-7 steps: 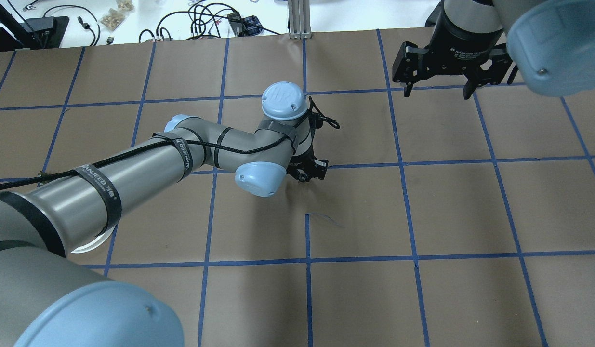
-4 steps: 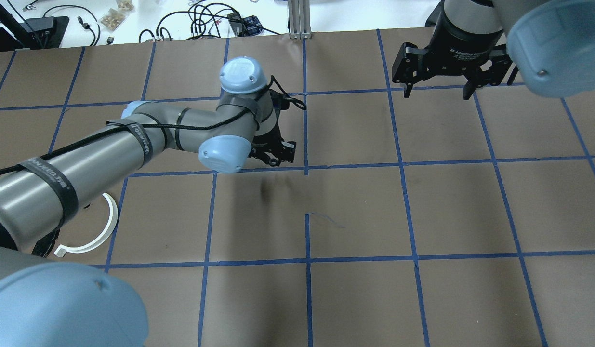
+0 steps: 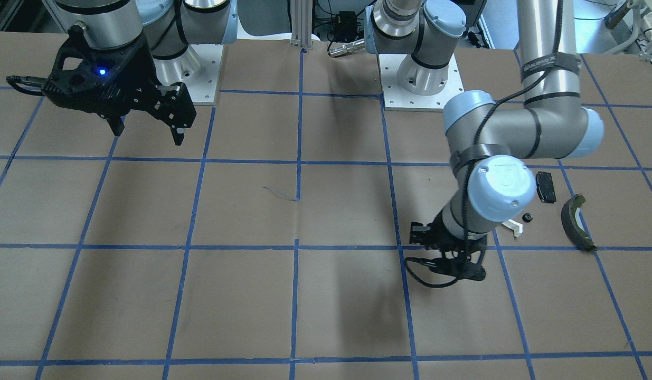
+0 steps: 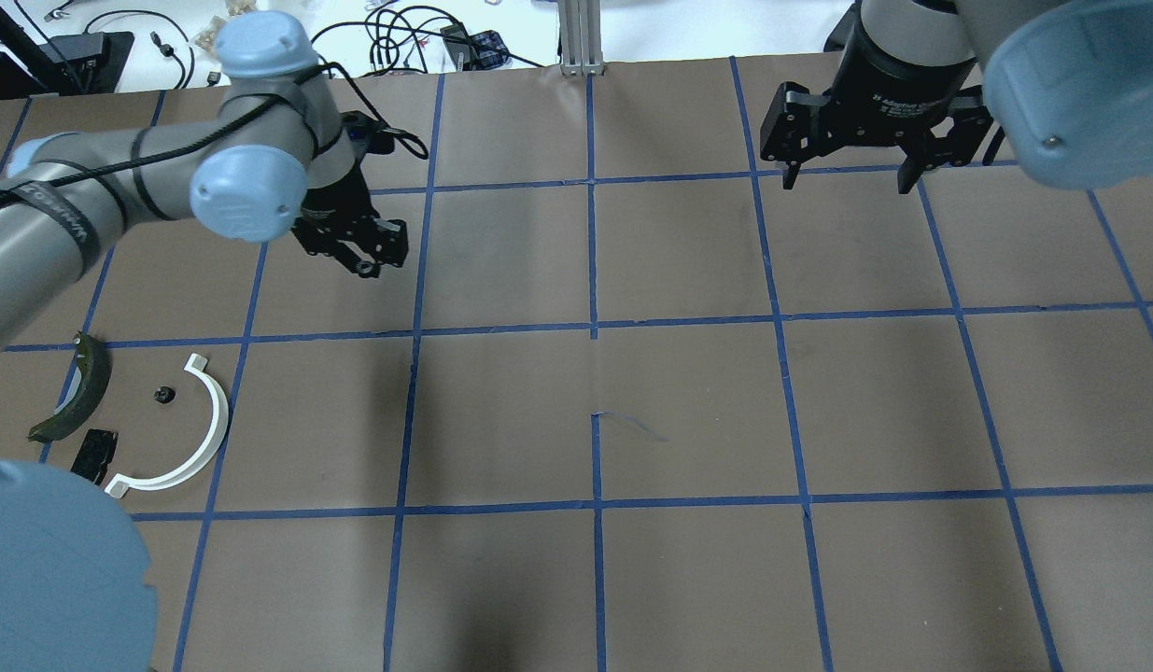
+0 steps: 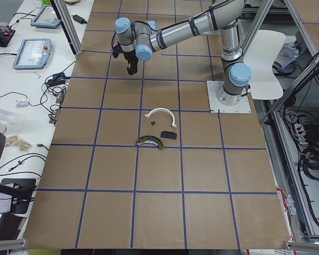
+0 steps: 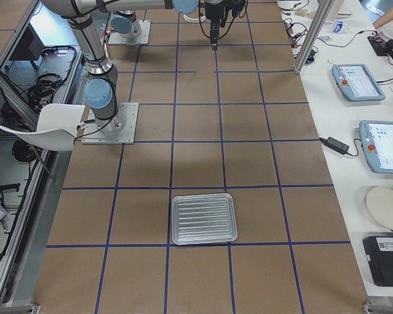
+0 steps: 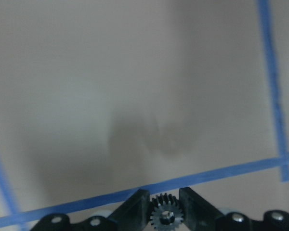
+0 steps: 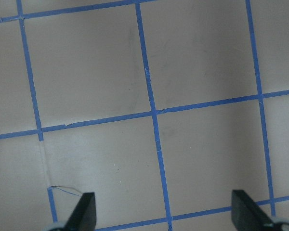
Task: Place bearing gear from tray to pile
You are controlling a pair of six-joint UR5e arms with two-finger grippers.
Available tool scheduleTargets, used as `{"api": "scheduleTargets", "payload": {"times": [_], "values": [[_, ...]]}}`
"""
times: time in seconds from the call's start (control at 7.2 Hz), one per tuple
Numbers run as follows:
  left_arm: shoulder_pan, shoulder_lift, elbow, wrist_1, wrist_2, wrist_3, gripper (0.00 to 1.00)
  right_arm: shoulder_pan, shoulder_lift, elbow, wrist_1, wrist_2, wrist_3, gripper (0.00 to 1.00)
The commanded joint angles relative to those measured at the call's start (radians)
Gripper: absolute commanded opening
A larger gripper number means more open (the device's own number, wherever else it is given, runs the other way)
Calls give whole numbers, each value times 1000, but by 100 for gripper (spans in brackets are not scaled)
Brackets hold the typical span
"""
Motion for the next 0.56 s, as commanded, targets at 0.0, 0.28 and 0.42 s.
{"api": "scheduleTargets", "payload": {"times": [0.0, 0.28, 0.42], "values": [[190, 25, 2, -28, 33, 225, 0, 0, 0, 0, 0, 2, 0, 100], [334, 29, -21, -16, 32, 383, 0, 2, 0, 0, 0, 3, 2, 100], [411, 28, -41, 1, 30, 475, 0, 3, 0, 0, 0, 3, 2, 100]]}}
